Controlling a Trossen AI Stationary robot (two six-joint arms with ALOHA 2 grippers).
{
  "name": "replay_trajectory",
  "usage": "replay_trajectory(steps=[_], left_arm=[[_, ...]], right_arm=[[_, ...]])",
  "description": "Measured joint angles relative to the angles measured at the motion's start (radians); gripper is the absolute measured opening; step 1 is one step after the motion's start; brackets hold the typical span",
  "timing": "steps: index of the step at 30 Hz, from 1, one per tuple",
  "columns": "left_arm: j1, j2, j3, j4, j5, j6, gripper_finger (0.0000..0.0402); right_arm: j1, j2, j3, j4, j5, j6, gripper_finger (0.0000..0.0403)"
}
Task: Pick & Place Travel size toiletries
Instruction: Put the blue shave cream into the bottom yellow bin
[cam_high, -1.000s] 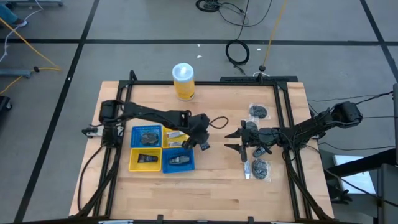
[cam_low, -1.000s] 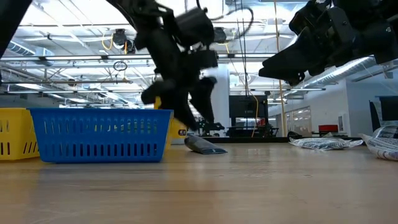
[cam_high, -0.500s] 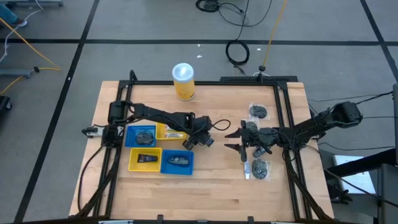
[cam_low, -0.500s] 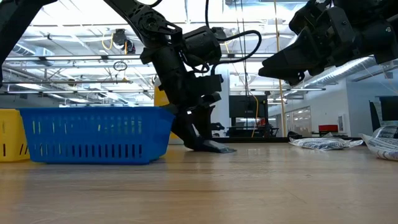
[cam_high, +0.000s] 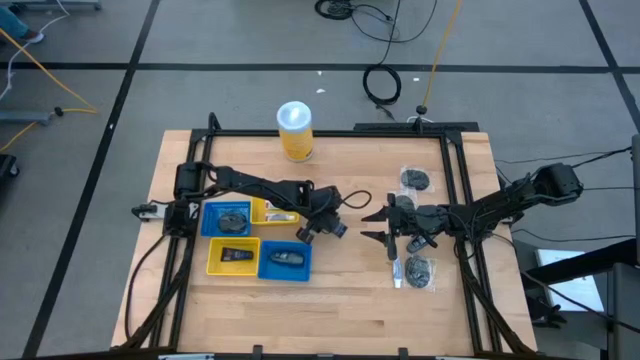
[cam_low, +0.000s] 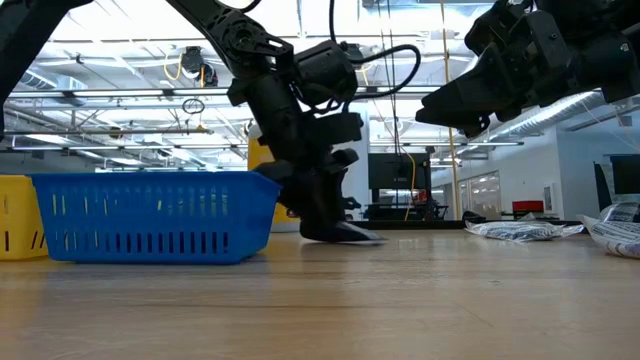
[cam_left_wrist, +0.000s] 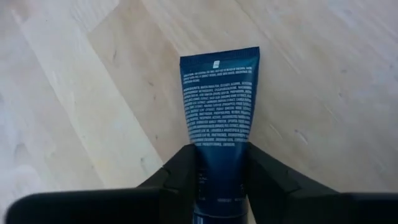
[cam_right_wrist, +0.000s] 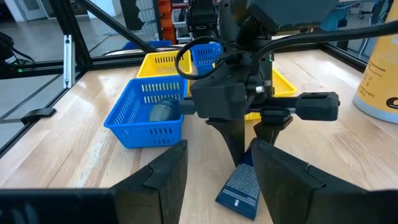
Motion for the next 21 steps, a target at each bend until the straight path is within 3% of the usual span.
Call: replay_trajectory(steps=[11,16,21], left_arm=[[-0.043,-0.048,0.0,0.054,-0.084,-0.05,0.0054],[-0.102,-0.164,0.0,0.024,-0.141,-0.081,0.0056],[-0.167,-0.337,0.0,-0.16,-0.141,-0.211,0.0048]], right_arm=[[0.0,0.0,0.0,-0.006,0.0,0.0,0.0173],[0.0,0.0,0.0,-0.006,0.001,0.0,0.0173],[0.0,0.0,0.0,-0.006,0.0,0.0,0.0173]])
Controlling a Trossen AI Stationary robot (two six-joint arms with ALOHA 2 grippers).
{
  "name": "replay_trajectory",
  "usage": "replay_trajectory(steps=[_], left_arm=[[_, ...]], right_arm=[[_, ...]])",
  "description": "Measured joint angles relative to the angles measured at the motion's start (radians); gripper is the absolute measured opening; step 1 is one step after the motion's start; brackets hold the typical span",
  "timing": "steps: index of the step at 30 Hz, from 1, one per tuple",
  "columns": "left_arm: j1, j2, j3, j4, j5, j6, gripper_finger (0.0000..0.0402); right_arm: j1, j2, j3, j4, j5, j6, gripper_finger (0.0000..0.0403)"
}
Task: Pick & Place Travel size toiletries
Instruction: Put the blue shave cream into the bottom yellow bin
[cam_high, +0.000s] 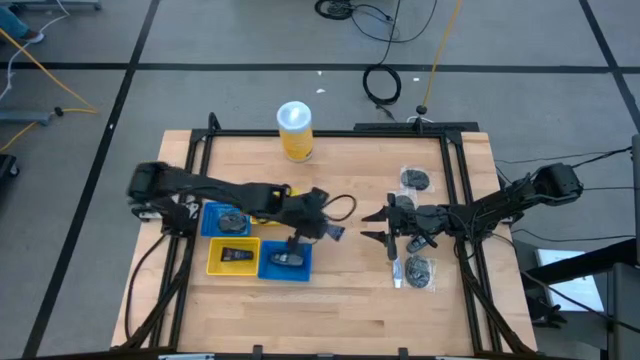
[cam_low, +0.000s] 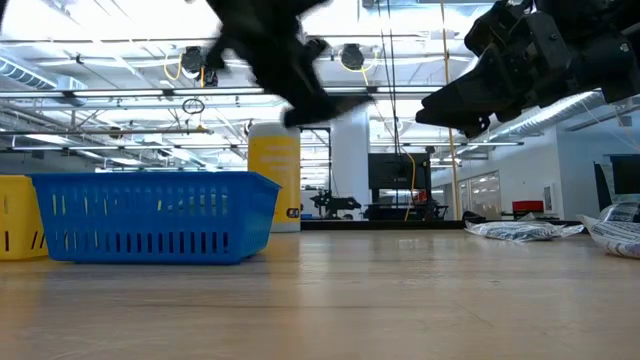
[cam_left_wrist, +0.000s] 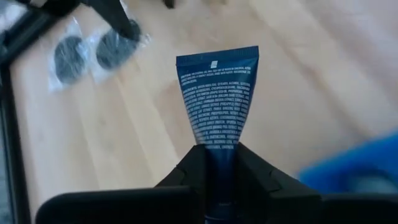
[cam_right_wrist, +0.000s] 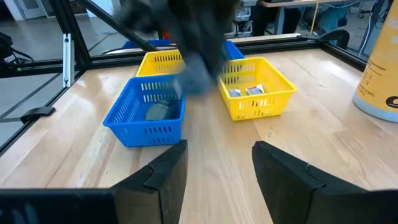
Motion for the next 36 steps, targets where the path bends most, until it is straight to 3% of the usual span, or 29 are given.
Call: replay_trajectory(steps=[9,13,19,24,29,32,36], left_arm=[[-0.181,-0.202,-0.015,-0.505,0.0,-0.557,0.0049],[-0.3,-0.214,-0.093,-0.618,0.0,-0.775,0.005],[-0.45,-0.214,-0.27,-0.663,-0.001,-1.043,0.0051],[-0.514,-0.215,-0.398,-0.65,0.008,-1.194,0.0051],[-0.53,-0.215,-0.432,-0.645,0.017,-1.242,0.0062],[-0.53,-0.223,-0.429,-0.654,0.032,-1.24,0.0094],[-0.506,-0.269,-0.425,-0.66,0.075,-1.247,0.0166]], right_arm=[[0.0,0.0,0.0,0.0,-0.001,0.005,0.0173],[0.0,0.0,0.0,0.0,-0.002,0.016,0.0173],[0.0,0.0,0.0,0.002,-0.004,0.018,0.0173],[0.0,0.0,0.0,0.031,-0.004,0.012,0.0173],[0.0,0.0,0.0,0.073,-0.004,-0.009,0.0173],[0.0,0.0,0.0,0.076,-0.002,-0.011,0.0173],[0.0,0.0,0.0,0.069,-0.005,0.003,0.0173]])
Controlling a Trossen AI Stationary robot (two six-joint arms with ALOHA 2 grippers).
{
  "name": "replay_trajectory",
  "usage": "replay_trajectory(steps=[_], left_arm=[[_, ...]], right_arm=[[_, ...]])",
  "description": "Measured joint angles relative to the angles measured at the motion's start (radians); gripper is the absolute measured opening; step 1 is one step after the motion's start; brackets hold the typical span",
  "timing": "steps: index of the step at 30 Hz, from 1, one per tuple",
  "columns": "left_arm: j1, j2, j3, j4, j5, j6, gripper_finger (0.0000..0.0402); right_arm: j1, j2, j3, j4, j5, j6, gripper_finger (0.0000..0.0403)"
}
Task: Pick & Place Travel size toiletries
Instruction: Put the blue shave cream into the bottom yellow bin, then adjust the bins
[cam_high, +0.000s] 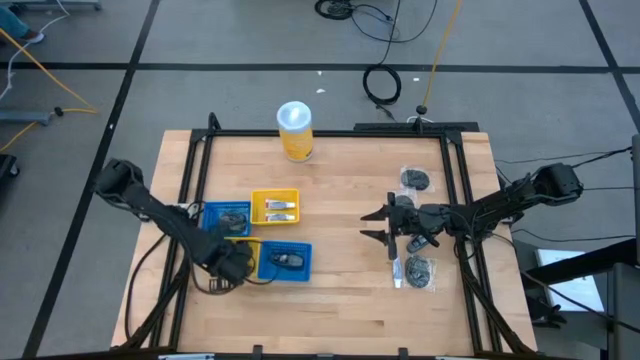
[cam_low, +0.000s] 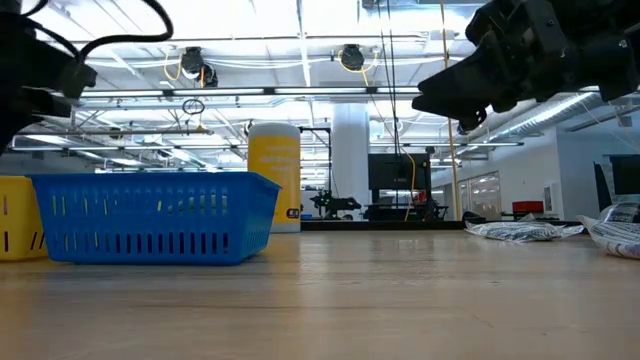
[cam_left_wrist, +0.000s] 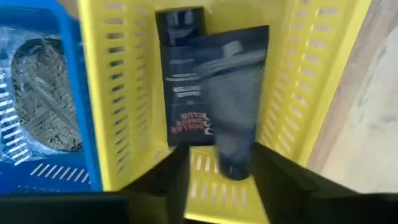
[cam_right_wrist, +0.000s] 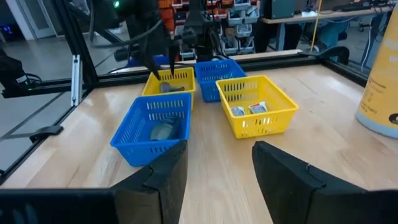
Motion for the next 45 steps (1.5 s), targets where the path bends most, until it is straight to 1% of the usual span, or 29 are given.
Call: replay_trajectory(steps=[2,4,6,8,12,15,17,19,22,26,29,34,38,43,45], left_arm=[[0.021,-0.034,0.0,0.0,0.012,-0.004,0.0204],[0.037,-0.074,0.0,0.006,-0.004,-0.004,0.0236],[0.05,-0.116,0.0,0.034,-0.064,0.006,0.0258],[0.065,-0.16,0.0,0.09,-0.152,0.039,0.0267],[0.074,-0.22,0.0,0.269,-0.365,0.144,0.0268],[0.058,-0.232,-0.007,0.413,-0.514,0.247,0.0255],[0.041,-0.234,-0.027,0.495,-0.602,0.307,0.0242],[0.025,-0.234,-0.061,0.582,-0.663,0.349,0.023],[0.015,-0.234,-0.145,0.746,-0.726,0.403,0.021],[0.014,-0.232,-0.263,0.986,-0.734,0.472,0.0185],[0.014,-0.232,-0.309,1.075,-0.727,0.492,0.0167],[0.01,-0.233,-0.319,1.091,-0.682,0.492,0.0141],[-0.018,-0.233,-0.319,1.094,-0.651,0.469,0.0125],[-0.077,-0.233,-0.319,1.101,-0.65,0.425,0.0116],[-0.106,-0.233,-0.319,1.112,-0.65,0.415,0.0116]], right_arm=[[0.0,0.002,0.0,-0.015,-0.002,0.004,0.0173],[0.0,0.025,0.009,-0.024,-0.028,0.017,0.0173],[-0.001,0.061,0.036,-0.031,-0.084,0.023,0.0173],[0.0,0.122,0.093,-0.045,-0.135,0.023,0.0173],[0.0,0.284,0.224,-0.13,-0.224,0.021,0.0173],[0.01,0.41,0.331,-0.192,-0.312,0.018,0.0173],[0.027,0.487,0.4,-0.233,-0.349,0.008,0.0173],[0.045,0.55,0.457,-0.276,-0.362,-0.01,0.017],[0.062,0.626,0.534,-0.281,-0.362,-0.013,0.0156],[0.065,0.686,0.614,-0.278,-0.303,0.003,0.0123],[0.063,0.717,0.661,-0.279,-0.284,0.004,0.0095],[0.057,0.781,0.735,-0.272,-0.278,0.022,0.0057],[0.057,0.821,0.775,-0.264,-0.192,0.021,0.0037],[0.056,0.813,0.776,-0.204,-0.177,-0.003,0.0021],[0.063,0.79,0.776,-0.214,-0.177,-0.003,0.0018]])
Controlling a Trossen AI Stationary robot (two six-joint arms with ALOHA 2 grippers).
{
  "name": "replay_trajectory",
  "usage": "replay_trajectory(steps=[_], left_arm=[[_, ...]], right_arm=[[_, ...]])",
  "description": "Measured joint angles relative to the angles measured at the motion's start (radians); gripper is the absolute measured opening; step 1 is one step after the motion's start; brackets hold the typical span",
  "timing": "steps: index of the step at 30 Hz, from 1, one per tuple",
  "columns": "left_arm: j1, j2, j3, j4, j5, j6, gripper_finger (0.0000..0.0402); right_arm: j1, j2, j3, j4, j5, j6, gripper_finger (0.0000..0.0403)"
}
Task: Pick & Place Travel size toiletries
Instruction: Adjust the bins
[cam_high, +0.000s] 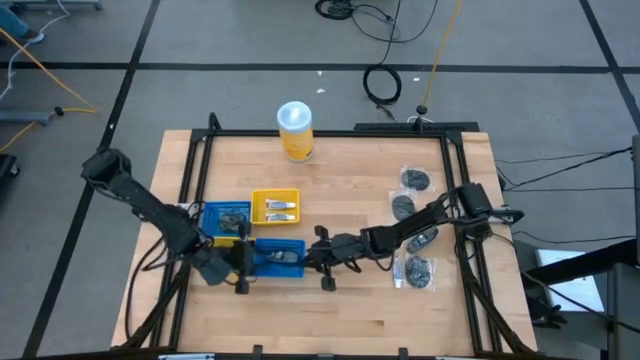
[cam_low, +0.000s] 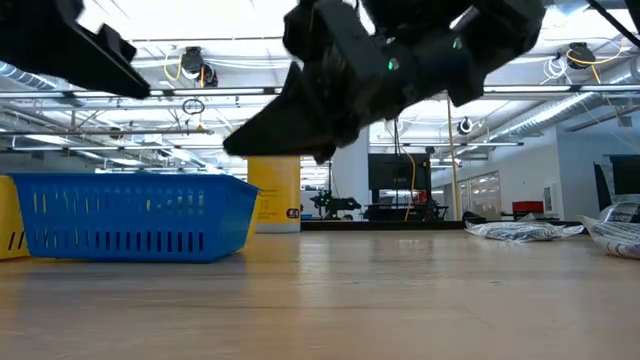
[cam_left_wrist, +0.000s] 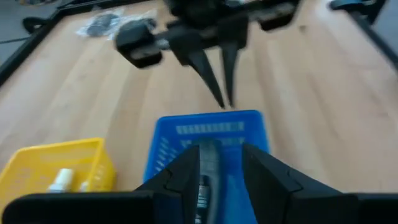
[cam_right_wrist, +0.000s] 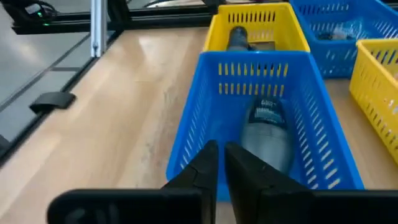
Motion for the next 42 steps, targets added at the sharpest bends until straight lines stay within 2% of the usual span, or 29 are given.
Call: replay_trajectory(steps=[4,6,9,11,13,17,21,28,33,38,42], left_arm=[[-0.053,0.0,0.0,0.0,-0.004,-0.046,0.0119],[-0.075,0.0,0.0,0.0,-0.04,-0.088,0.0119],[-0.089,-0.001,0.01,-0.033,-0.147,-0.183,0.0113],[-0.066,-0.014,0.025,-0.106,-0.192,-0.296,0.0106],[-0.004,-0.032,0.039,-0.21,-0.183,-0.4,0.0094],[0.197,-0.037,0.045,-0.368,-0.055,-0.441,0.0057],[0.417,-0.023,0.045,-0.374,0.093,-0.348,0.0011],[0.667,0.018,0.045,-0.294,0.295,-0.195,0.0013],[0.731,0.105,0.045,-0.246,0.376,-0.192,0.0004],[0.723,0.191,0.045,-0.136,0.5,-0.163,0.0007],[0.706,0.212,0.045,-0.11,0.552,-0.167,0.0003]], right_arm=[[0.016,-0.042,0.0,-0.035,0.025,0.004,0.0011],[0.025,-0.077,-0.001,-0.099,0.119,0.034,0.0007],[-0.007,-0.11,0.002,-0.137,0.252,0.079,0.0001],[-0.052,-0.116,0.001,-0.164,0.245,0.082,0.0001],[-0.093,-0.115,0.001,-0.187,0.231,0.088,0.0001],[-0.131,-0.115,0.0,-0.245,0.283,0.114,0.0001],[-0.072,-0.116,-0.001,-0.261,0.359,0.11,0.0001],[0.074,-0.116,-0.001,-0.273,0.359,0.06,0.0001],[0.142,-0.183,0.0,-0.279,0.359,0.012,0.0002],[0.191,-0.266,-0.001,-0.333,0.361,-0.009,0.0001],[0.235,-0.316,0.0,-0.345,0.364,-0.023,0.0001]])
